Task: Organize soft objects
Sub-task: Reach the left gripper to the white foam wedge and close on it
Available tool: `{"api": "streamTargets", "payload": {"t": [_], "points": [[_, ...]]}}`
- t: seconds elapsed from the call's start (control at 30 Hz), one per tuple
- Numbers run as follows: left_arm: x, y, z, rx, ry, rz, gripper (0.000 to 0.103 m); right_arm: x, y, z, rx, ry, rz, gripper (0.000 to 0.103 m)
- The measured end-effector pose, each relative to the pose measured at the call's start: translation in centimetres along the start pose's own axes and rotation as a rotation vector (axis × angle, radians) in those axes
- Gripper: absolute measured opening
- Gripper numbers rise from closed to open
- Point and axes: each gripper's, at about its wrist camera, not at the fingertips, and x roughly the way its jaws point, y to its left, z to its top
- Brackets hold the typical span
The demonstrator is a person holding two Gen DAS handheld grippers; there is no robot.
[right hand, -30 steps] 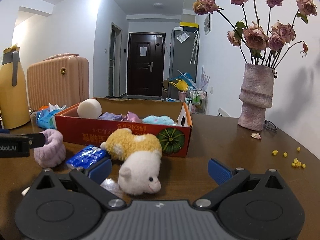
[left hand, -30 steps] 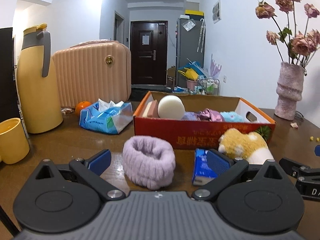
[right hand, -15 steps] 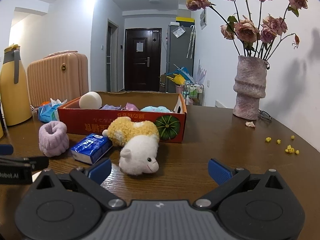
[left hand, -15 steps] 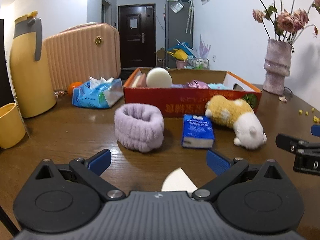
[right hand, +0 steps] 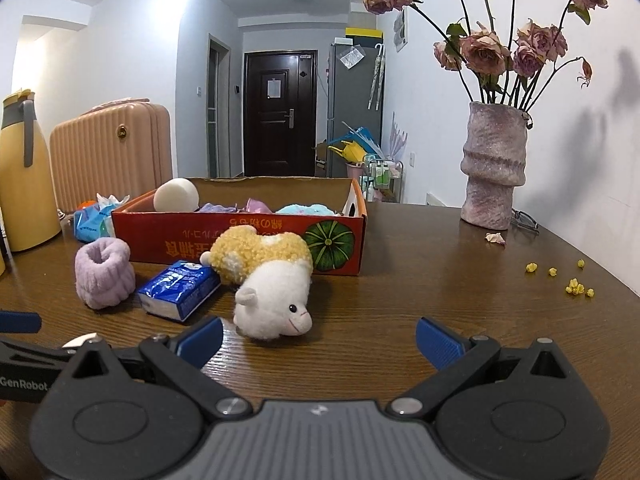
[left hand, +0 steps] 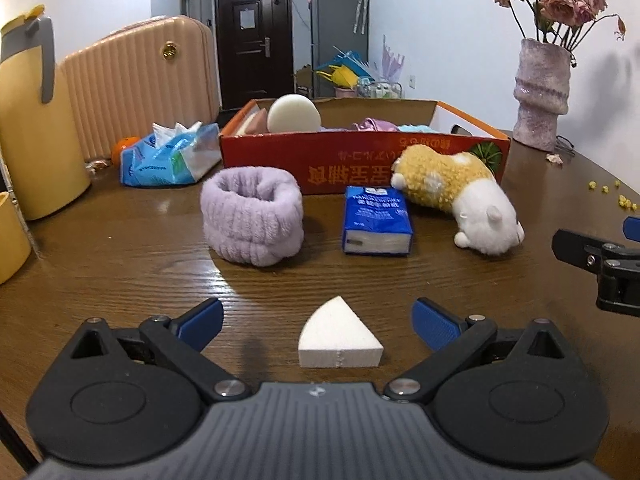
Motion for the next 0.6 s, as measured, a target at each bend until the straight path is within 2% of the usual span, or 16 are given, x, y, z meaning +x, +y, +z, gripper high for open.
{"api": "streamTargets", "payload": {"t": [0.1,0.17,0.2,0.33,0.43,0.6], "points": [[0.14,-0.08,-0.05,0.005,0.013,-0.013,0.086,0.0,0.0,0.0,0.0,0.0,0.0,0.103],[0.26,-0.14,-0.1,0.007,0.025,-0.025,0.071,0.04,0.03,-0.03,-0.001,0.002,-0.001,0.103],[0.36,-0.15,-0.12,0.007,0.034,-0.03,0.069,0.07,0.03,-0.05,-0.001,0.003,-0.001,0.103],[0.51,-0.13,-0.17,0.006,0.05,-0.056,0.041,0.1,0.04,-0.06,-0.001,0.004,-0.001,0.103],[0.5,-0.19,-0.12,0.008,0.05,-0.061,0.035,0.15,0.05,-0.15,-0.002,0.006,-0.002,0.103],[0.22,-0.04,0.01,-0.002,0.036,-0.068,0.034,0.18,0.05,-0.19,-0.003,0.007,-0.002,0.103]]}}
